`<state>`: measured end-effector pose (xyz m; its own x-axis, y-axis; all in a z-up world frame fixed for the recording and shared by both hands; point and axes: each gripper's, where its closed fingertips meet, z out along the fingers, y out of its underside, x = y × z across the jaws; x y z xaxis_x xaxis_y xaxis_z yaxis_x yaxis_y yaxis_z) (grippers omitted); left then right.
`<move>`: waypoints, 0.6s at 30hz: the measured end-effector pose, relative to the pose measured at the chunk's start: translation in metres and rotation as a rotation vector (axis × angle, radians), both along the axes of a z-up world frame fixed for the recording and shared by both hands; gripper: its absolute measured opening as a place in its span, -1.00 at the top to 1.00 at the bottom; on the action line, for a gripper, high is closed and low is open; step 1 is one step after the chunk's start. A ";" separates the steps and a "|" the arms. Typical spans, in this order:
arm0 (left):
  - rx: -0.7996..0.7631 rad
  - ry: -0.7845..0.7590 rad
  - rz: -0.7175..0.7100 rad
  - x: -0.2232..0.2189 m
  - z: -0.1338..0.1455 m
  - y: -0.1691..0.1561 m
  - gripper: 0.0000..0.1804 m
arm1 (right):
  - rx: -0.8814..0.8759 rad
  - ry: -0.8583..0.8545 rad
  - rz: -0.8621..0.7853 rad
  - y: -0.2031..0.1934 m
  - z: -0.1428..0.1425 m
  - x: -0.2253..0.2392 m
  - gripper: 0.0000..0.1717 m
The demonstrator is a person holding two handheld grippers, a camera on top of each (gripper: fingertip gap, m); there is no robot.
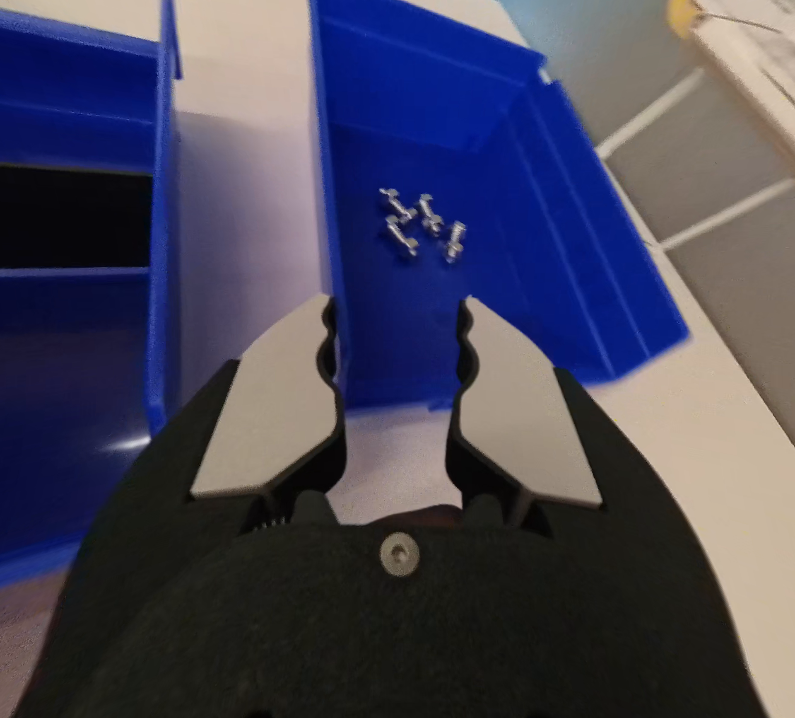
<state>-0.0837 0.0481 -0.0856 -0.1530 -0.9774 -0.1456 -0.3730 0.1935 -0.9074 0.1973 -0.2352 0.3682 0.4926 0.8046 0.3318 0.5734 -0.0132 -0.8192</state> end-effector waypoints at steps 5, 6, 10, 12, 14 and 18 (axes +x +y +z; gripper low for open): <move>-0.012 -0.167 0.347 -0.032 0.065 0.064 0.37 | -0.164 0.068 -0.368 -0.036 0.029 0.065 0.43; -0.041 -0.159 0.458 -0.040 0.072 0.087 0.34 | -0.239 0.122 -0.388 -0.052 0.035 0.066 0.38; -0.165 -0.089 0.790 -0.059 0.083 0.179 0.30 | -0.397 0.258 -0.416 -0.108 0.053 0.053 0.30; -0.242 -0.052 0.849 -0.052 0.081 0.214 0.28 | -0.475 0.205 -0.406 -0.133 0.040 0.038 0.22; -0.289 0.022 0.899 -0.040 0.073 0.246 0.24 | -0.527 0.151 -0.409 -0.151 0.024 0.025 0.13; -0.279 0.237 0.930 -0.009 0.043 0.296 0.14 | -0.631 0.124 -0.423 -0.169 -0.003 0.009 0.08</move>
